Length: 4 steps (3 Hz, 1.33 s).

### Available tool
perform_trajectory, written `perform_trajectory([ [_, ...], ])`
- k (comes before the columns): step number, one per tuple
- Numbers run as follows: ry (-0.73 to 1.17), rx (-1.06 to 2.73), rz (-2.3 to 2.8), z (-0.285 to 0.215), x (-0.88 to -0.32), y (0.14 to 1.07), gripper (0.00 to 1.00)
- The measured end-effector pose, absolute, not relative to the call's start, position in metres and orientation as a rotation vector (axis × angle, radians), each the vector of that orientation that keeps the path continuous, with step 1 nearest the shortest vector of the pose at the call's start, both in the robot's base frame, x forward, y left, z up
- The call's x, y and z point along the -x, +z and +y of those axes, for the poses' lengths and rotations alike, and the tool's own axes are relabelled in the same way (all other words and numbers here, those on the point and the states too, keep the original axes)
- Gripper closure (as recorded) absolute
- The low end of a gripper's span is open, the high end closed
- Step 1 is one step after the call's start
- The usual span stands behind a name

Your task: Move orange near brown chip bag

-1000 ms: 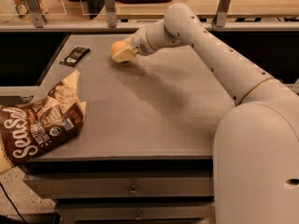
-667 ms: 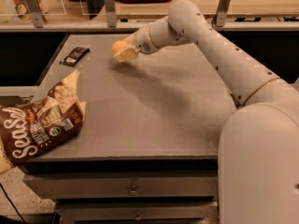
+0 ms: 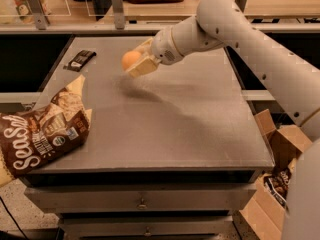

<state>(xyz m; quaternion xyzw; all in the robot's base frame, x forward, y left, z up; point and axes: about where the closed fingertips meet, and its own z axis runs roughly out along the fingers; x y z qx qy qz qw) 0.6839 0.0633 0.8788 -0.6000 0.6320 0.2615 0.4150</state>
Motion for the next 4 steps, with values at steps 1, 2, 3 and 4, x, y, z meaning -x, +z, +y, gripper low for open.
perform_trajectory([
  [1,0.724,1.59,1.515,0.061,-0.638,0.871,1.0],
  [2,0.722,1.593,1.511,0.063,-0.639,0.869,1.0],
  [3,0.807,1.655,1.443,0.081,-0.627,0.864,1.0],
  [4,0.89,1.763,1.374,0.096,-0.6,0.859,1.0],
])
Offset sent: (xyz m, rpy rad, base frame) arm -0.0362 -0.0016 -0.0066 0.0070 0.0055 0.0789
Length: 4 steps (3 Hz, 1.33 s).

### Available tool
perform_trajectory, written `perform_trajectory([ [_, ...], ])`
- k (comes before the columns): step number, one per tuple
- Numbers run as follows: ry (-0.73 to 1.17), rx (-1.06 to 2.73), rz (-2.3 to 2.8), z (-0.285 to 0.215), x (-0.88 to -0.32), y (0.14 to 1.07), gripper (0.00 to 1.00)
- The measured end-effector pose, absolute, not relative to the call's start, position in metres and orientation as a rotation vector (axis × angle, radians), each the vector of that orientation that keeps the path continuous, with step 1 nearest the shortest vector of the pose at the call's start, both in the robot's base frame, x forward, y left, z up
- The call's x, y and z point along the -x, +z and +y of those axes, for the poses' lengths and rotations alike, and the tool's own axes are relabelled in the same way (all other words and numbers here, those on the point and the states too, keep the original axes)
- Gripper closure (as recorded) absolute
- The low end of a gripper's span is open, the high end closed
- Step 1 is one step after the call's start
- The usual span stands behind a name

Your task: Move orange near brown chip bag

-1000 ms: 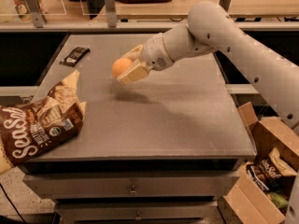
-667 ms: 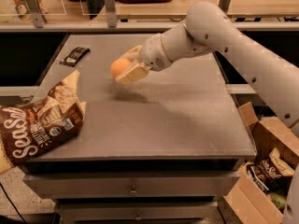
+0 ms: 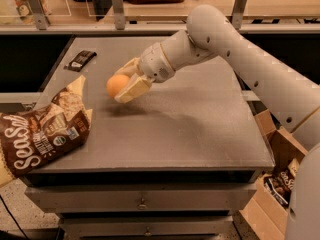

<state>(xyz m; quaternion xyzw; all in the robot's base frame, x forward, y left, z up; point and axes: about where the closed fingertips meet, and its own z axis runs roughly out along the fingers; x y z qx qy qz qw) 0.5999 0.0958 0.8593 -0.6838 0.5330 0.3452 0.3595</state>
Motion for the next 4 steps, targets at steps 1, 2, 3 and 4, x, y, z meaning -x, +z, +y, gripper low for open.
perform_trajectory([
  [1,0.958,1.832,1.324,0.106,-0.579,0.856,0.82],
  [2,0.993,1.887,1.292,0.116,-0.563,0.852,0.6],
  [3,1.017,1.925,1.268,0.124,-0.548,0.849,0.37],
  [4,1.018,1.947,1.254,0.127,-0.541,0.849,0.14],
])
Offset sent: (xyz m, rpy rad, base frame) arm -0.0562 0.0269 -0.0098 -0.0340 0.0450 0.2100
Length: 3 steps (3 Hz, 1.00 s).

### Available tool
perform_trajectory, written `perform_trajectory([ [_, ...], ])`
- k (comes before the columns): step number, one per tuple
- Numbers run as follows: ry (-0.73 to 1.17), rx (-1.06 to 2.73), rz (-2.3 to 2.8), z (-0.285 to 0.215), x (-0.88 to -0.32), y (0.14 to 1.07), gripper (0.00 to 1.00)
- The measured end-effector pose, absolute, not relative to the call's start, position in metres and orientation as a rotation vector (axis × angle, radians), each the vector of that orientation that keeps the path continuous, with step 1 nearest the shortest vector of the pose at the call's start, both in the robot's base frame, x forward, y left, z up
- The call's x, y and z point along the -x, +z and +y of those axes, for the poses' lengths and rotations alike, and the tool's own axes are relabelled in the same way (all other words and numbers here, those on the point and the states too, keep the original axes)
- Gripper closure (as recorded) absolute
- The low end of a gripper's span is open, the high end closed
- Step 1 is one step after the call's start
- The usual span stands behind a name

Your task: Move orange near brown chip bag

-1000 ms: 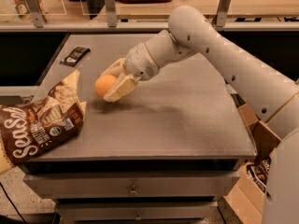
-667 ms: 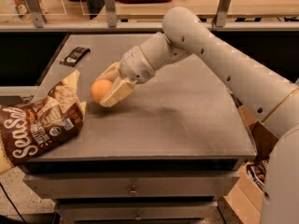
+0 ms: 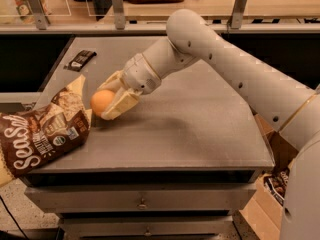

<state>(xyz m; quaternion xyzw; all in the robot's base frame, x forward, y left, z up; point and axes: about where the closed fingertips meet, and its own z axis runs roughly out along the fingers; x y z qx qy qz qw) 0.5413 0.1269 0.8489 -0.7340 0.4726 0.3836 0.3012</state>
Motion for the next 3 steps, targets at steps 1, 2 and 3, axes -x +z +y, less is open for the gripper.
perform_trajectory([
  [1,0.995,1.967,1.246,0.126,-0.54,0.856,0.0],
  [2,0.947,1.983,1.246,0.124,-0.54,0.869,0.0],
  [3,0.876,2.003,1.222,0.122,-0.544,0.901,0.0],
])
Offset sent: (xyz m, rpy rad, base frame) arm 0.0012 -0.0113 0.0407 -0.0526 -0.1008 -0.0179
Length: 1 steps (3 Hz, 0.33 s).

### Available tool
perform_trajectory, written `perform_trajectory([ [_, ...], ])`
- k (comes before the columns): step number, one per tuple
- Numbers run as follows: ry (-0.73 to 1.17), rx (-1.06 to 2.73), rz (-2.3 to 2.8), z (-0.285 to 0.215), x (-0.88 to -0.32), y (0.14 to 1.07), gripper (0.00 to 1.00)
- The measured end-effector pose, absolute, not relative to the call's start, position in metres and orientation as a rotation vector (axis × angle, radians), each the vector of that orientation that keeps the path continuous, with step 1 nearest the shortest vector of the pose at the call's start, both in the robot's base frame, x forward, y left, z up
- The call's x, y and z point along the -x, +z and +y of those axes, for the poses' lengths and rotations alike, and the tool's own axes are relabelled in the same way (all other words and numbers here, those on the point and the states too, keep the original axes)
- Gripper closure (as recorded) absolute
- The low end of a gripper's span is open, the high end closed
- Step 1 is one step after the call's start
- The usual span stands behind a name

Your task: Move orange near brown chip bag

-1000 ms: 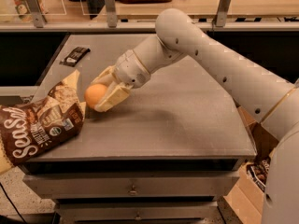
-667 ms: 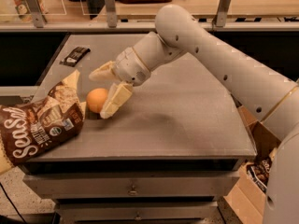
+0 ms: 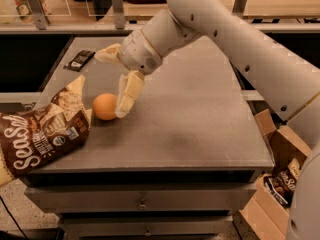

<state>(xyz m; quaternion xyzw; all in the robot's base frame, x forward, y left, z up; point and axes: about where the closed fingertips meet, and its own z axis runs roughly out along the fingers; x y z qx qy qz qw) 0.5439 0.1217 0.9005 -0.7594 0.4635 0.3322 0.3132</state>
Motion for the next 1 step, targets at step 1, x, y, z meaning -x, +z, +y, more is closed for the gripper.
perform_trajectory([
  [1,0.792,1.99,1.222,0.1159,-0.5527,0.937,0.0],
])
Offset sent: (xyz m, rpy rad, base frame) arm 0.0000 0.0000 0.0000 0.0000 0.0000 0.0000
